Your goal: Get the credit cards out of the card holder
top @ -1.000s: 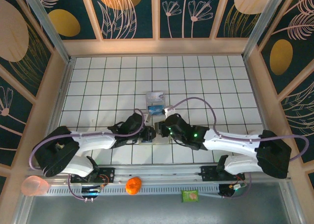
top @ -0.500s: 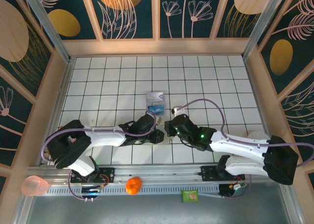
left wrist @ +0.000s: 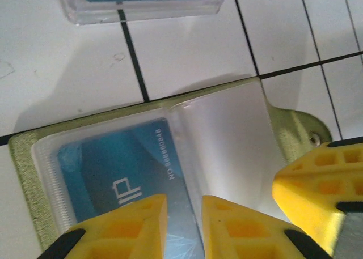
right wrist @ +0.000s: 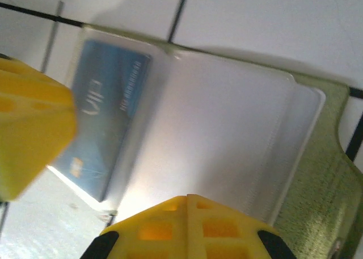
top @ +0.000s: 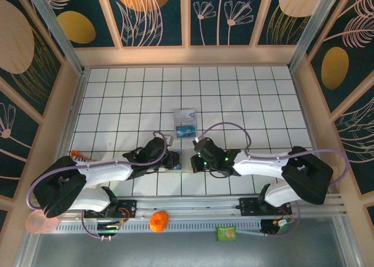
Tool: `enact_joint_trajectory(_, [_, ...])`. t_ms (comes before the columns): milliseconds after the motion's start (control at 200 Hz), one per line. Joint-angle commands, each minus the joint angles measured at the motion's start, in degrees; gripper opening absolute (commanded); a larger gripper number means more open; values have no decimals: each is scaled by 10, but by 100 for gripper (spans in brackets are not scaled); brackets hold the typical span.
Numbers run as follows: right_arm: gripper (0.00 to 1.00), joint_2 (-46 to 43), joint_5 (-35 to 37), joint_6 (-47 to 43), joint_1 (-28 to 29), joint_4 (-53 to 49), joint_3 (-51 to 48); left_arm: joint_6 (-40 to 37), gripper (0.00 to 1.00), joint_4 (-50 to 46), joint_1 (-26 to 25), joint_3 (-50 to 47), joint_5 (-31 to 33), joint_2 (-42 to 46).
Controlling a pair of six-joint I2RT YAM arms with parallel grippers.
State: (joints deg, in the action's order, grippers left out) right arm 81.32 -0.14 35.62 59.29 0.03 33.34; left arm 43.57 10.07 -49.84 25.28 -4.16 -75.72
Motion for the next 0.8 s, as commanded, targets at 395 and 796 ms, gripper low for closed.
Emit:
enact_joint_trajectory(395, [9,-16,-23,-18,-7,-39,75,1,17,-21,12,-25,33,25])
enact_joint_trajectory(796, [20,87,-146,11,-33,18,107,-2,7,-24,14,-32,49,12])
